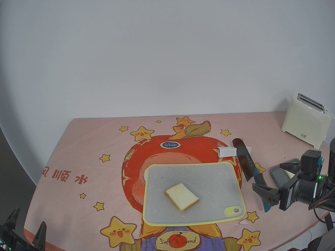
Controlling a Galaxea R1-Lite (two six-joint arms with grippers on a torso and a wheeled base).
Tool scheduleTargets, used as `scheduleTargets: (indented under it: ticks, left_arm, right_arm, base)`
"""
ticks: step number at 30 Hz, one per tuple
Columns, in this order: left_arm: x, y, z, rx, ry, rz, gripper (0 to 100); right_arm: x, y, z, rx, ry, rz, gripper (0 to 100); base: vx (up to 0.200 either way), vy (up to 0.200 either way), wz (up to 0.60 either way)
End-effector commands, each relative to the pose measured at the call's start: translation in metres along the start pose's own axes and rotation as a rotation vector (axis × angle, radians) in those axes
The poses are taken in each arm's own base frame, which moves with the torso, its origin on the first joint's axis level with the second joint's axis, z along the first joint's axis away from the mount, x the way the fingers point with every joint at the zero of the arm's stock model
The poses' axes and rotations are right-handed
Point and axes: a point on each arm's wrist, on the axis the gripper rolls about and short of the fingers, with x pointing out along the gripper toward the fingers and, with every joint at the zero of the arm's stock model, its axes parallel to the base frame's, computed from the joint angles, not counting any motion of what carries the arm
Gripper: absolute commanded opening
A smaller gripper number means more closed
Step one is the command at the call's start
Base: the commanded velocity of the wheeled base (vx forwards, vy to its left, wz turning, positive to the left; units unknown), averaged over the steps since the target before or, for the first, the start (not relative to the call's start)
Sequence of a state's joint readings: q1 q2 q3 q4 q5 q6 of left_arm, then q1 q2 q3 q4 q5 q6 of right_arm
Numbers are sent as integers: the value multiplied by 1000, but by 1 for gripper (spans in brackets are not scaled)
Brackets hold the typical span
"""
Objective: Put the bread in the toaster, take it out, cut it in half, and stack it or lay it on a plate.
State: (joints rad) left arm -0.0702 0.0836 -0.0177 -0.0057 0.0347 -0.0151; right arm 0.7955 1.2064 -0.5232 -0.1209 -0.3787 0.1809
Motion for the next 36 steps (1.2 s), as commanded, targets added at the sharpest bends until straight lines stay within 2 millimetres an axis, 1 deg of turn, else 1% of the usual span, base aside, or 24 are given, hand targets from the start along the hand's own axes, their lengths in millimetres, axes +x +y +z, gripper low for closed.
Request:
scheduleTargets:
  ticks: [1,7,16,22,34,36]
  left_arm:
    - [1,0,-5,0,18,1,100]
    - [1,0,-5,2,20,1,100]
    - [1,0,-5,0,18,2,100]
    - [1,0,-5,-1,16,2,100]
    - [1,0,-5,-1,18,2,100]
    - [1,0,-5,-1,18,2,100]
  right_arm:
    - [0,0,0,-1,2,0,100]
    - [1,0,-1,-2,3,0,100]
    - [1,0,-1,-2,3,0,100]
    - [1,0,-1,-2,5,-1,100]
    - [1,1,-1,-6,6,-1,100]
    - [2,1,-2,-19,11,-1,100]
  base:
    - [0,0,0]
    - [0,0,0]
    - [-200,0,0]
    - [0,0,0]
    - [0,200,0]
    - [0,0,0]
